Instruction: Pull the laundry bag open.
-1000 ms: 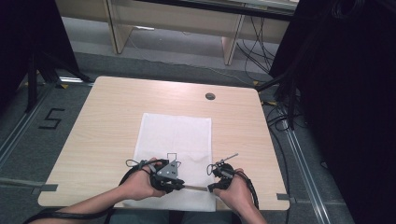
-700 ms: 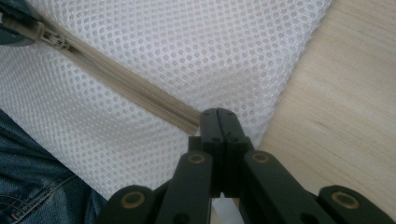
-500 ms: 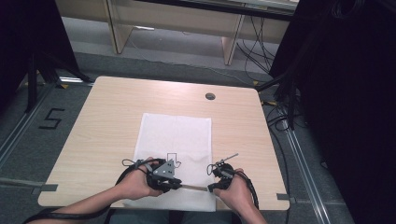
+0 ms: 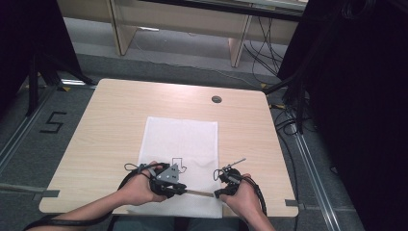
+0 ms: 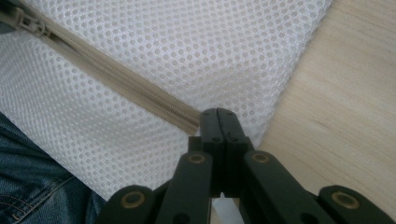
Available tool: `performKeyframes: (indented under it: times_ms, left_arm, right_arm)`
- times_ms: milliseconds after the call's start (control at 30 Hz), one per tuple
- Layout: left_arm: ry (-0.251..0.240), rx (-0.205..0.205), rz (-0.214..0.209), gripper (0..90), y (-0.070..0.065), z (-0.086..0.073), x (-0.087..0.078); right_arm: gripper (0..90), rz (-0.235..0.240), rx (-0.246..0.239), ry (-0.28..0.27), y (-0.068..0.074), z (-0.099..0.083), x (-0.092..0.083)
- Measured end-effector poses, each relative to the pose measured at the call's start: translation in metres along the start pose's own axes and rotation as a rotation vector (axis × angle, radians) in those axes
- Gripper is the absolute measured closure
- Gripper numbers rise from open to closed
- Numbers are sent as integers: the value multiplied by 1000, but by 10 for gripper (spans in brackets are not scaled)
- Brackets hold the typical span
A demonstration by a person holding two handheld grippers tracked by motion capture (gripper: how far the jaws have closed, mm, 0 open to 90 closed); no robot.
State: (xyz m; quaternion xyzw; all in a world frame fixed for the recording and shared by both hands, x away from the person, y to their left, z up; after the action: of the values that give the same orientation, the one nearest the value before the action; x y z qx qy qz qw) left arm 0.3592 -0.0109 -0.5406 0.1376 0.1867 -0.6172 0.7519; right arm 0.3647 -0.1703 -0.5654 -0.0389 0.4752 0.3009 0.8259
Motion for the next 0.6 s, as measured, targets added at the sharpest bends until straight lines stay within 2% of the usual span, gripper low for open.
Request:
performKeyframes:
  times_ms: [33,67,133,200,233,300,600]
  left_arm:
    - [-3,-13,1,820,0,-1,-2]
    - [0,-4,5,820,1,-2,-3]
    - [-4,-16,7,820,1,-2,-5]
    - [-4,-10,10,820,3,-3,-7]
    - [-15,-27,5,820,2,-2,-8]
    - [-4,-7,10,820,3,-3,-8]
    - [-10,-8,3,820,1,-2,-9]
  right_arm:
    - [900,1,0,3,0,0,0]
    - [900,-6,16,7,1,-1,-1]
    - [900,0,1,3,0,0,0]
    - [900,-1,19,11,1,-1,-1]
    - [900,-2,29,17,2,-1,-1]
    - [900,-2,24,13,1,-1,-1]
    - [900,-11,7,2,-1,0,-1]
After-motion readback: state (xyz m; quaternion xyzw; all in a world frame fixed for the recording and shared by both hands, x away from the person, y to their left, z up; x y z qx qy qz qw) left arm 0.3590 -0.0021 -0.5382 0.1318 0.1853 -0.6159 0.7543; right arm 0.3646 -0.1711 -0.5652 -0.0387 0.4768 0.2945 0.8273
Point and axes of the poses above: each handheld gripper's, and its own axes: x roughly forward along the jaws, z roughly out of its top, y roughly to its left, the point moved 9 cm from there along x, roughly forward along the jaws, and after that the axes turned 15 degrees about -y, right-handed, at the moved point
